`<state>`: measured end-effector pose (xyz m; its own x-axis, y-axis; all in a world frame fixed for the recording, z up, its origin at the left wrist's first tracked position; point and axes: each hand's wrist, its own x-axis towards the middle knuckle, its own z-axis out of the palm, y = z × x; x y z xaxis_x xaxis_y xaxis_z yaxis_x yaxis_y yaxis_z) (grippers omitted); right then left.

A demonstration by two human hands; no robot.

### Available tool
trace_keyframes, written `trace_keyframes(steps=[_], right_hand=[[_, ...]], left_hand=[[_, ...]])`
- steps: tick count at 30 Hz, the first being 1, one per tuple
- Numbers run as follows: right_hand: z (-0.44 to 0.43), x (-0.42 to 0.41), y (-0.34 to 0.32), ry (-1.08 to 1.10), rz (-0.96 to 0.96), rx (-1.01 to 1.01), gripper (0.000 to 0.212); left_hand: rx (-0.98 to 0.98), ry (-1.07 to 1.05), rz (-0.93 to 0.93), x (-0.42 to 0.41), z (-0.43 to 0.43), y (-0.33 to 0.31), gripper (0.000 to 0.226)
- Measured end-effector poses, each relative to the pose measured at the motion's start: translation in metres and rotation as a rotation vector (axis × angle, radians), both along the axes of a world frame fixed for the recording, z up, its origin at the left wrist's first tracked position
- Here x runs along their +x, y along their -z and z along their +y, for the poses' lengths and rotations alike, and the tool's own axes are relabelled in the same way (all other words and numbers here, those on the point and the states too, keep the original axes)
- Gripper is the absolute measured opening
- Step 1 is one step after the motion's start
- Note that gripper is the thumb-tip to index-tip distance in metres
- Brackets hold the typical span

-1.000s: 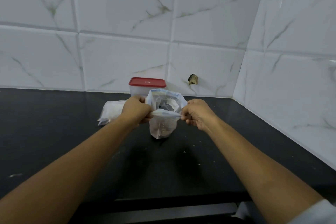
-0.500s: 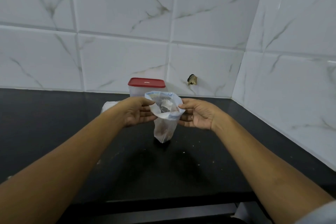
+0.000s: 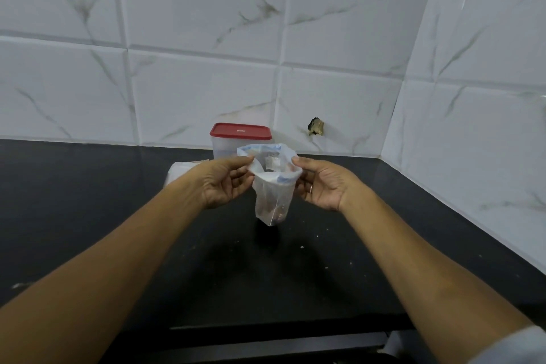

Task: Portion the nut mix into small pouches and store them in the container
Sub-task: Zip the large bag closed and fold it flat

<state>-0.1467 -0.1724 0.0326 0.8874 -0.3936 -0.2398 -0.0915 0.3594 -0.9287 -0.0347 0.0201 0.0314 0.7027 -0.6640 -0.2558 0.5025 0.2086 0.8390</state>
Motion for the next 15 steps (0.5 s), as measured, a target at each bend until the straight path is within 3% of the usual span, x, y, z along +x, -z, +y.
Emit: trace_keyframes(steps=[6, 10, 13, 15], right_hand=[[-0.006, 0.000, 0.000, 0.261, 0.060, -0.367, 0.018], [-0.006, 0.001, 0.003, 0.345, 0.093, -0.609, 0.021], [-0.005, 0.002, 0.004, 0.318, 0.117, -0.738, 0.022], [-0.009, -0.002, 0.002, 0.170, 0.148, -0.725, 0.020]], left_hand=[[0.377, -0.266, -0.373, 0.002, -0.005, 0.003, 0.017], [0.623, -0.241, -0.693, 0.009, -0.006, 0.008, 0.022], [0.767, -0.187, -0.862, 0.009, -0.004, 0.007, 0.031], [0.687, -0.131, -0.818, 0.011, -0.001, 0.006, 0.037]])
